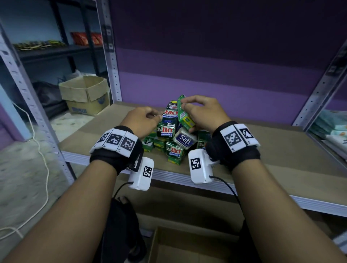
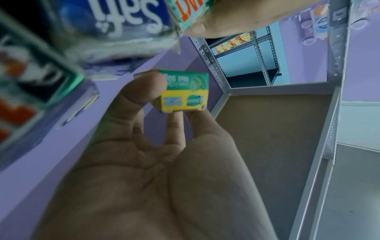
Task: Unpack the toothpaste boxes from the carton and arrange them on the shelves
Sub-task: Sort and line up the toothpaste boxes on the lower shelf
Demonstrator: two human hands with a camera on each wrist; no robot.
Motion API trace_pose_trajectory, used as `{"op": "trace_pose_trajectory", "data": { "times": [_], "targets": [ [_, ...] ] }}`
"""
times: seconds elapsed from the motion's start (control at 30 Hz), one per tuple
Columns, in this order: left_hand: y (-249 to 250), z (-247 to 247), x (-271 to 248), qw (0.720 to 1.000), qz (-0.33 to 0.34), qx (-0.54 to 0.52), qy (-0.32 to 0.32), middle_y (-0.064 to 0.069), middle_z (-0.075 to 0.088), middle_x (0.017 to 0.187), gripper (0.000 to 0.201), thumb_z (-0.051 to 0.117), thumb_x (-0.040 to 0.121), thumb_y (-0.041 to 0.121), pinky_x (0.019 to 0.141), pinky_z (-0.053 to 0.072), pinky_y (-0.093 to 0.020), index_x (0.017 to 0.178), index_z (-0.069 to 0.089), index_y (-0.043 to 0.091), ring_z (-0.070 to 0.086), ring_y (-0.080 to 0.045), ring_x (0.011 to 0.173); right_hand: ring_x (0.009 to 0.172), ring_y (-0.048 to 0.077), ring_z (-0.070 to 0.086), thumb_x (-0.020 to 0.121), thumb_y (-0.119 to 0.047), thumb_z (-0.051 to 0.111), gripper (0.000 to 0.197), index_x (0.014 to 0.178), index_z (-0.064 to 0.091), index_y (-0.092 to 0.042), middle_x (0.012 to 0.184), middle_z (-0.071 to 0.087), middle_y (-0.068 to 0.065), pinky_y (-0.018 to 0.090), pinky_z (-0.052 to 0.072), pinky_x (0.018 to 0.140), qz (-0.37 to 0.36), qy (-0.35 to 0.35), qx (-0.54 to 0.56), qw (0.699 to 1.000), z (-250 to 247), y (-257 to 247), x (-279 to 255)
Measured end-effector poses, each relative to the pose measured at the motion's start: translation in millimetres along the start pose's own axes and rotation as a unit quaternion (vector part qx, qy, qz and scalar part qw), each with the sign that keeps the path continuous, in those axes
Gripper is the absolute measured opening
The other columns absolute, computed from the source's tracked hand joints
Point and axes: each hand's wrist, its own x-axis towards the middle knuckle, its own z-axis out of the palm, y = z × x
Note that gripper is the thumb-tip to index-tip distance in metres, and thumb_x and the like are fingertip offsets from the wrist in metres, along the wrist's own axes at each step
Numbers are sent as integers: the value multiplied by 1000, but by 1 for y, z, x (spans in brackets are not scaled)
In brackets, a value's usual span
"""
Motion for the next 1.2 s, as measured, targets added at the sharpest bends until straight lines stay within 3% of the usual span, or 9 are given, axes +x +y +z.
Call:
{"op": "trace_pose_trajectory", "data": {
  "times": [0.17,0.37,0.5,0.63,0.73,0.8,0.93,1.07,1.2],
  "targets": [
    [-2,2,1,1000,-9,-14,-19,-1,69,105,28,56,96,37,91,54,-38,116,67,21,67,-21,95,51,26,67,86,-27,67,7,83,74,-29,79,70,0,51,61,66,-8,-3,-11,1000,16,-3,10],
    [-3,1,0,999,-9,-21,-24,0,68,107,27,55,96,37,93,54,-44,116,67,23,67,-22,95,51,21,66,83,-21,73,6,77,74,-21,62,68,-2,51,61,70,6,-10,-20,1000,19,5,15],
    [-1,1,-2,1000,-4,-20,-14,1,69,101,23,56,96,36,89,56,-40,111,68,24,67,-21,92,51,18,65,84,-19,73,7,77,74,-20,62,68,-3,50,61,75,14,-17,-8,1000,15,6,14],
    [4,3,-2,1000,18,-3,17,4,69,94,17,57,96,31,71,50,-24,106,69,23,66,-14,85,58,23,67,88,-13,69,9,82,73,-19,81,72,5,48,61,78,22,-23,11,999,7,4,7],
    [15,4,-5,997,54,19,60,9,67,95,17,55,97,27,72,41,-17,106,68,23,61,-9,87,55,23,62,90,-9,66,9,85,71,-15,82,67,8,45,61,75,21,-20,16,999,-7,4,1],
    [25,6,-6,993,83,19,85,11,67,98,18,54,97,28,78,40,-19,107,69,23,60,-8,89,61,25,63,90,-9,66,8,87,71,-14,86,67,8,44,61,72,20,-10,5,1000,-19,5,-4],
    [45,13,-11,979,160,37,119,12,68,99,17,58,94,31,78,44,-21,104,70,25,62,-9,88,65,26,62,89,-12,67,8,85,73,-17,88,71,12,38,58,64,18,22,-29,999,-49,14,-10],
    [64,28,-15,962,231,115,92,4,65,106,19,60,92,35,85,46,-27,105,69,25,59,-14,99,65,16,59,88,-20,66,9,85,75,-22,84,70,-3,31,49,63,14,57,-90,994,-86,28,-17],
    [80,47,-21,951,242,183,52,5,65,102,19,57,92,42,94,49,-42,102,68,28,60,-19,96,61,10,53,89,-23,67,7,88,73,-24,87,68,-3,26,44,55,35,68,-144,987,-116,44,-26]
  ]
}}
